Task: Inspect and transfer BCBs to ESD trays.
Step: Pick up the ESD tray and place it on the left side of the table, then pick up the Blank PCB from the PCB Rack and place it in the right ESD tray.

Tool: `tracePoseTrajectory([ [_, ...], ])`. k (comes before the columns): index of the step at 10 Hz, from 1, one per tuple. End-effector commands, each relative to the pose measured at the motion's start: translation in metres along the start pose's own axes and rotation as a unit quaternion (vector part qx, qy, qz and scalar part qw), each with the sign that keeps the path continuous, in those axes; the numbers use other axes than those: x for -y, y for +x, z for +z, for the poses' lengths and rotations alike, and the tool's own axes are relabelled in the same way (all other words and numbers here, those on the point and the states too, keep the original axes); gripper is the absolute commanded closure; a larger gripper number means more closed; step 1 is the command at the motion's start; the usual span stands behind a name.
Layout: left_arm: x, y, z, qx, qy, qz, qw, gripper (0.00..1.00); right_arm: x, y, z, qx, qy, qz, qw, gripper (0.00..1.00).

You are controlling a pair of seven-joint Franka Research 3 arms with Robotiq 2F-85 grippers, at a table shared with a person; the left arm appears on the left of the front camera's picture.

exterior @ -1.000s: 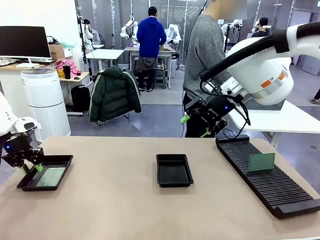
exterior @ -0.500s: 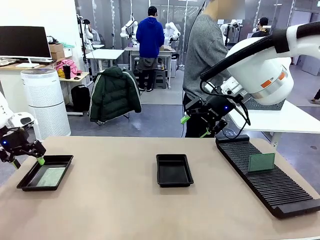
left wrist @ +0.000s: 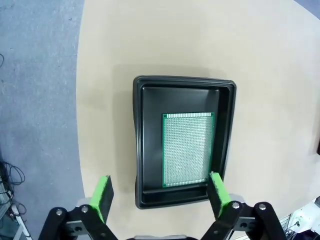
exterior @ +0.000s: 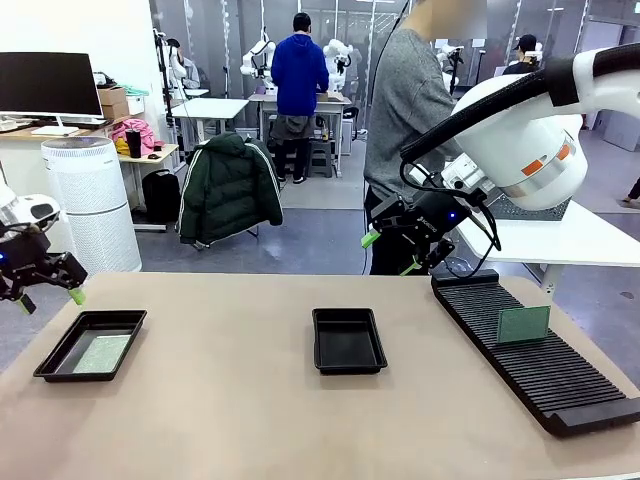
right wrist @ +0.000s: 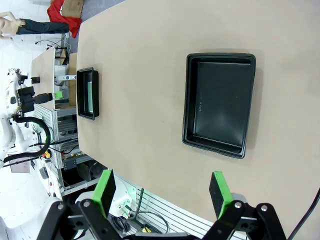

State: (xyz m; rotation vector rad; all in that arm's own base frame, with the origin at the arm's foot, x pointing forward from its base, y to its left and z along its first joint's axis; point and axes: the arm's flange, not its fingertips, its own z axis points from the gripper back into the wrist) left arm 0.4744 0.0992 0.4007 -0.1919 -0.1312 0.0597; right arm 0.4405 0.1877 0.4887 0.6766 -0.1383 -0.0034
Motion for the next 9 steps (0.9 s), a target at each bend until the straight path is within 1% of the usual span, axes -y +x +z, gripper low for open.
tracePoseTrajectory([
  [1, 0.008, 0.001, 0.018, -0.008, 0.014, 0.001, 1.0, 0.0, -0.001, 0.0, 0.0, 0.006, 0.0, -0.007, 1.0, 0.0],
  [3, 0.021, 0.001, 0.033, -0.011, 0.024, 0.007, 1.0, 0.0, -0.001, 0.0, 0.0, 0.006, 0.0, -0.007, 1.0, 0.0],
  [4, 0.028, 0.003, 0.038, -0.019, 0.027, 0.022, 0.999, 0.0, -0.001, 0.0, 0.0, 0.006, 0.0, -0.007, 1.0, 0.0],
  [5, 0.013, 0.003, 0.028, 0.0, 0.015, 0.0, 1.0, 0.0, -0.001, 0.0, 0.0, 0.006, 0.0, -0.007, 1.0, 0.0],
  [9, 0.013, 0.003, 0.028, 0.0, 0.015, 0.0, 1.0, 0.0, -0.001, 0.0, 0.0, 0.006, 0.0, -0.007, 1.0, 0.0],
])
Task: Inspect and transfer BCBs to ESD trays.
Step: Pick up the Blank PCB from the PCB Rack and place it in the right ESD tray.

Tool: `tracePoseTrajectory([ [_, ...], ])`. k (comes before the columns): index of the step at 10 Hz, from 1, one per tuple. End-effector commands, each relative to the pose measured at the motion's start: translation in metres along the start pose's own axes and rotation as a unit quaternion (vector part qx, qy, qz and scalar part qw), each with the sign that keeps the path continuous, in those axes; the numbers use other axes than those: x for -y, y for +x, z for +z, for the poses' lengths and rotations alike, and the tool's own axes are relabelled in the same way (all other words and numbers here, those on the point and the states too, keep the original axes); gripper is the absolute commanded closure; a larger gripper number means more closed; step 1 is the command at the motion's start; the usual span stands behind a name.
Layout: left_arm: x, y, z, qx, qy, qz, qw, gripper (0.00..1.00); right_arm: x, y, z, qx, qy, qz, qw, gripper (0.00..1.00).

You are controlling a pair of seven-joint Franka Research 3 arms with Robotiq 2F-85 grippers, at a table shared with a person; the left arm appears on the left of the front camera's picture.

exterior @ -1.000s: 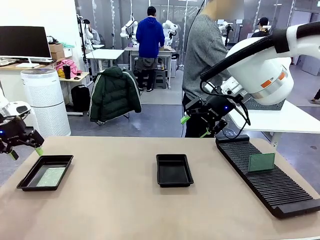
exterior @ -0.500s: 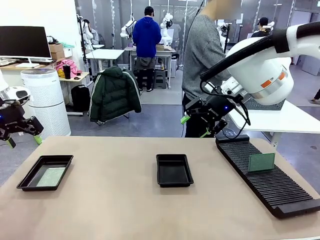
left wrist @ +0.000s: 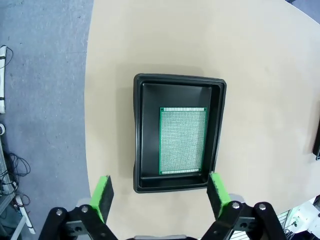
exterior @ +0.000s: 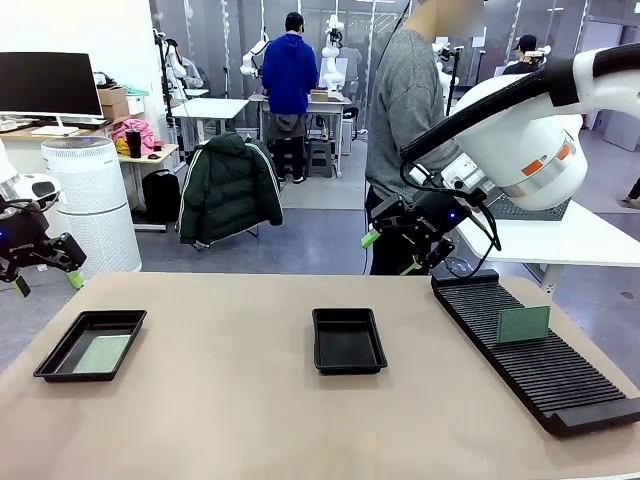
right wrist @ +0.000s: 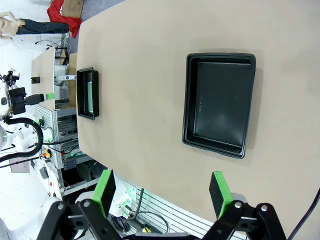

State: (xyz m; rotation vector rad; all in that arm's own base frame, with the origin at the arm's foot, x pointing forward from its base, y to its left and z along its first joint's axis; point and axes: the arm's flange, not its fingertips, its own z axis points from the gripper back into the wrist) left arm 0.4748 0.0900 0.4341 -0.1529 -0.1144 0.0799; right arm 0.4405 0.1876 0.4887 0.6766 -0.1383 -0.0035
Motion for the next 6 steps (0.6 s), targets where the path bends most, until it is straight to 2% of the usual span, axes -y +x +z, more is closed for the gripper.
tracePoseTrajectory([
  [1, -0.0021, -0.0008, -0.0028, 0.007, -0.005, -0.009, 1.0, 0.0, -0.0013, -0.0003, -0.0003, 0.006, 0.0, -0.007, 1.0, 0.0],
  [6, -0.0021, -0.0008, -0.0028, 0.007, -0.005, -0.009, 1.0, 0.0, -0.0013, -0.0003, -0.0003, 0.006, 0.0, -0.007, 1.0, 0.0],
])
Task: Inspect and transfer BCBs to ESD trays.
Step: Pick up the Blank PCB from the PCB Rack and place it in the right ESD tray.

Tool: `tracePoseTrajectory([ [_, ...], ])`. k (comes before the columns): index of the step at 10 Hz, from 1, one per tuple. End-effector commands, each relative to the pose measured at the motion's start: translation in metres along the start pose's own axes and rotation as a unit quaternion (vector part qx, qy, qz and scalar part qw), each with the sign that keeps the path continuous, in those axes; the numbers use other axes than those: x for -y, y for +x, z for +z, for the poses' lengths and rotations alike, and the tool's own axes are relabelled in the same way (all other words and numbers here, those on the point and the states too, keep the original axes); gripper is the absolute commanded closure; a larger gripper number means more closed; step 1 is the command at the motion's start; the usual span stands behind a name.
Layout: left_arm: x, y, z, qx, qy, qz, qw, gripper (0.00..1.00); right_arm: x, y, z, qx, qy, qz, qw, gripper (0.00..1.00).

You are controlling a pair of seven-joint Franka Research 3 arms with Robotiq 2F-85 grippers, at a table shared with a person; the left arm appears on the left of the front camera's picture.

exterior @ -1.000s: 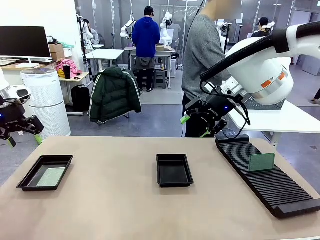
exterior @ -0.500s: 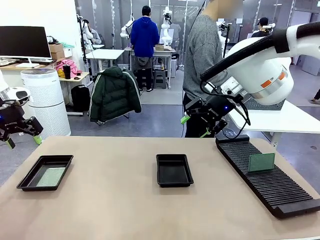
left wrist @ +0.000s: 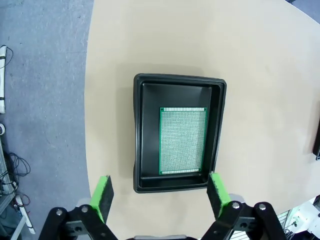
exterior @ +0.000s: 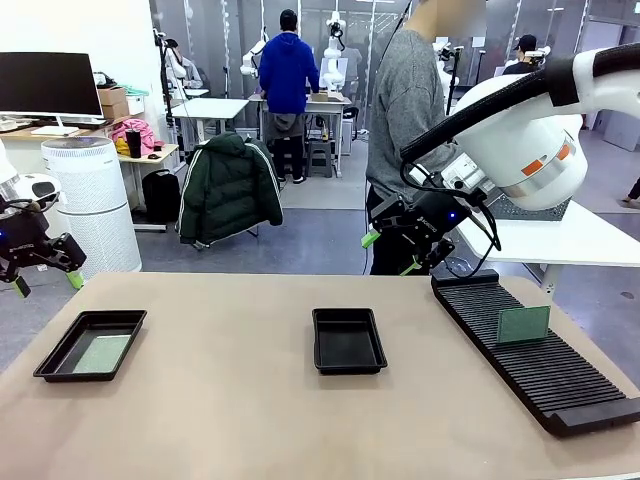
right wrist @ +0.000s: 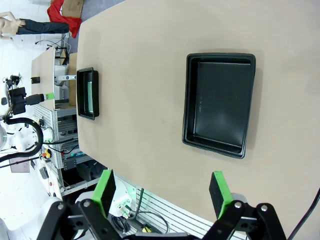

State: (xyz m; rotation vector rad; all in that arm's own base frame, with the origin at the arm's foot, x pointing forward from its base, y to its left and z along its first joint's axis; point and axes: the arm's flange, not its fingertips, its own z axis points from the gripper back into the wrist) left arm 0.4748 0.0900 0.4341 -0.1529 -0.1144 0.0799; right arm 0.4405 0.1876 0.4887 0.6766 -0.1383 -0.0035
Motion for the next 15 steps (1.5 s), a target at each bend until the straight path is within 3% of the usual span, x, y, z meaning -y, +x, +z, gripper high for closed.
tracePoseTrajectory([
  [1, -0.002, -0.001, -0.003, 0.007, -0.005, -0.009, 1.0, 0.0, -0.001, 0.0, 0.0, 0.006, 0.0, -0.007, 1.0, 0.0],
  [3, -0.002, -0.001, -0.003, 0.007, -0.005, -0.009, 1.0, 0.0, -0.001, -0.001, 0.017, 0.002, -0.024, 0.01, 1.0, 0.0],
  [9, -0.002, -0.001, -0.003, 0.007, -0.005, -0.009, 1.0, 0.0, -0.013, 0.008, 0.155, 0.04, -0.139, 0.051, 0.988, 0.0],
  [15, -0.002, -0.001, -0.003, 0.007, -0.005, -0.009, 1.0, 0.0, 0.029, 0.036, 0.243, -0.002, -0.219, 0.046, 0.975, 0.0],
])
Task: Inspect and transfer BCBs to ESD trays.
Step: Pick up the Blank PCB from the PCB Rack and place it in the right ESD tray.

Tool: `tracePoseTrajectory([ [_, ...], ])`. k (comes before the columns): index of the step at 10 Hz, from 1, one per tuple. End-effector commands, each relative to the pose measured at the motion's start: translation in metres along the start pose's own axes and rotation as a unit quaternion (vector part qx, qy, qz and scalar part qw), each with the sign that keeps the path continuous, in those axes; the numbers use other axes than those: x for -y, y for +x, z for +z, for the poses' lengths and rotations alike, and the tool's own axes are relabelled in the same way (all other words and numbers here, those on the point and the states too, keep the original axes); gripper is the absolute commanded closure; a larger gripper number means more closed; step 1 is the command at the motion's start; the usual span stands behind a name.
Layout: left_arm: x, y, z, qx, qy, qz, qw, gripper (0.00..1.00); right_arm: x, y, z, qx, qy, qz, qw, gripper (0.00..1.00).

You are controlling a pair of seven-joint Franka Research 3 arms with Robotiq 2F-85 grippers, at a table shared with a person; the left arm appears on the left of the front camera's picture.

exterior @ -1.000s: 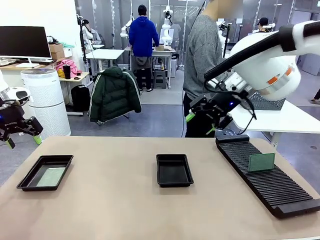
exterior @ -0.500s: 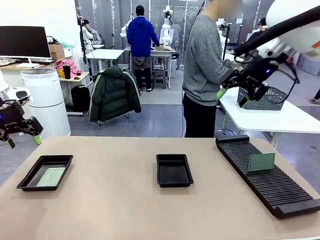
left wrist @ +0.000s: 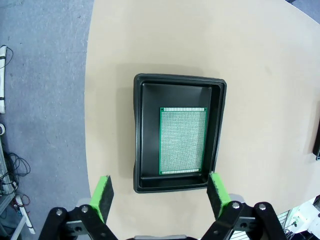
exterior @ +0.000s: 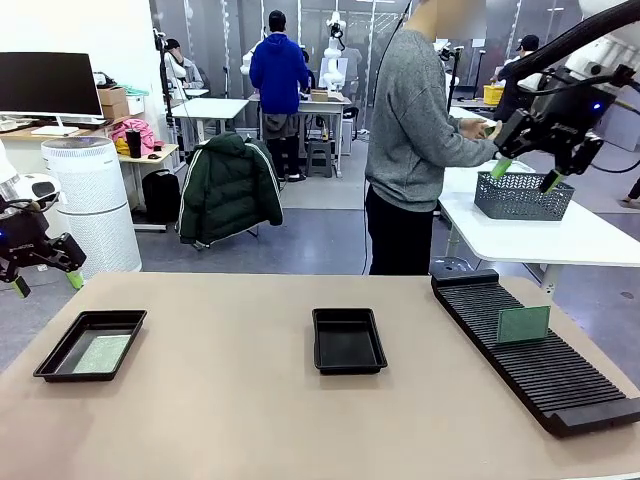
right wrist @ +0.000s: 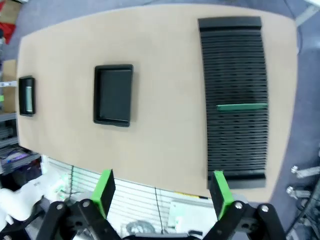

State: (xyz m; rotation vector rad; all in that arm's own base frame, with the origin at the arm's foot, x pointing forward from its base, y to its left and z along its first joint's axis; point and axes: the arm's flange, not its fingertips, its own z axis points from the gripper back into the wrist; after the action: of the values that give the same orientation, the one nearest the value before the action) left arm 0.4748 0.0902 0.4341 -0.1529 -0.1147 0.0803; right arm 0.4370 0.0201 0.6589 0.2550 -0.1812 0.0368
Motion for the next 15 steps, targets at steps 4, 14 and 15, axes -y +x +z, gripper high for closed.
tracePoseTrajectory([
  [4, -0.002, -0.001, -0.003, 0.007, -0.005, -0.009, 1.0, 0.0, 0.046, 0.021, 0.01, -0.038, -0.011, 0.116, 0.992, 0.0],
  [14, -0.002, -0.001, -0.003, 0.007, -0.005, -0.009, 1.0, 0.0, 0.058, 0.041, -0.009, -0.132, 0.016, 0.613, 0.779, 0.0],
  [15, -0.002, -0.001, -0.003, 0.007, -0.005, -0.009, 1.0, 0.0, 0.062, 0.04, -0.01, -0.133, 0.016, 0.663, 0.736, 0.0],
])
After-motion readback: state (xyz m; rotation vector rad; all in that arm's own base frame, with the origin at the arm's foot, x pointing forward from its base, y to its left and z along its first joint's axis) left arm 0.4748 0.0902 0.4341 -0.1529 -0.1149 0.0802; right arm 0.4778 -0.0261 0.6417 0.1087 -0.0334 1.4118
